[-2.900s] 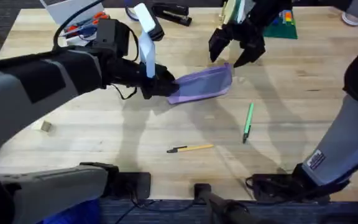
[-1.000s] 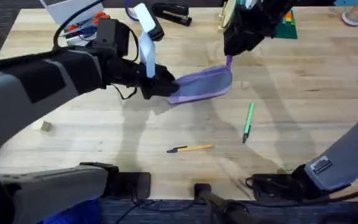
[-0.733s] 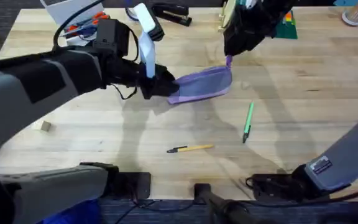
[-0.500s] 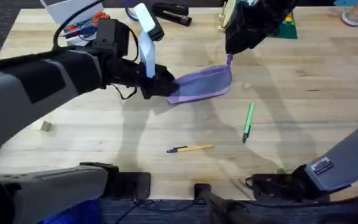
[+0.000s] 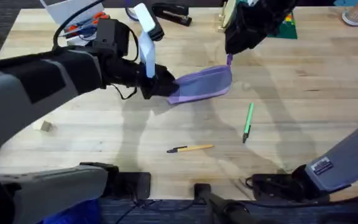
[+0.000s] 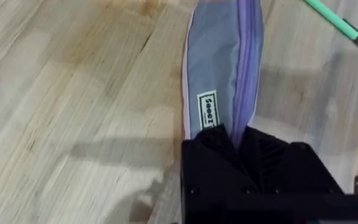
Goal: Unzip the bag, pick up the pens from the table one at a time and place them inside, then zip the bag closed.
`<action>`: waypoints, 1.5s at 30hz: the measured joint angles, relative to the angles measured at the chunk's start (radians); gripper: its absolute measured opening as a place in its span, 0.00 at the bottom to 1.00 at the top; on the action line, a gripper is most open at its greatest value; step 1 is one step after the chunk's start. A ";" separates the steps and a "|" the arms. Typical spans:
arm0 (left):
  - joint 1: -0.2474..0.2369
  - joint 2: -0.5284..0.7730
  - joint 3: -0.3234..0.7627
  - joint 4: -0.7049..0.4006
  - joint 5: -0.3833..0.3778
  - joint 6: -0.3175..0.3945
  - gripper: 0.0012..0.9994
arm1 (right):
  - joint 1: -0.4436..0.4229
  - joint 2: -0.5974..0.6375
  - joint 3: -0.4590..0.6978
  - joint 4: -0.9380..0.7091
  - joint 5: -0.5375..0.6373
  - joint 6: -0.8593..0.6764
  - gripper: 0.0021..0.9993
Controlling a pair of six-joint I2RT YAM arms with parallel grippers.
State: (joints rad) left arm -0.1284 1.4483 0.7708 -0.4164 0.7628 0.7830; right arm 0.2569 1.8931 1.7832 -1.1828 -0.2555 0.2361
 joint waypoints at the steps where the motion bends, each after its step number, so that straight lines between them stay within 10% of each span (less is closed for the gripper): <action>1: 0.000 0.000 0.000 0.000 0.000 0.000 0.04 | 0.003 0.000 0.000 0.000 0.000 -0.002 0.03; 45: 0.000 0.000 0.001 -0.004 -0.003 0.000 0.04 | 0.393 0.000 0.000 0.146 -0.001 -0.013 0.03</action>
State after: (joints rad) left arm -0.1284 1.4483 0.7719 -0.4201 0.7593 0.7830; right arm 0.6499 1.8933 1.7832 -1.0371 -0.2563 0.2231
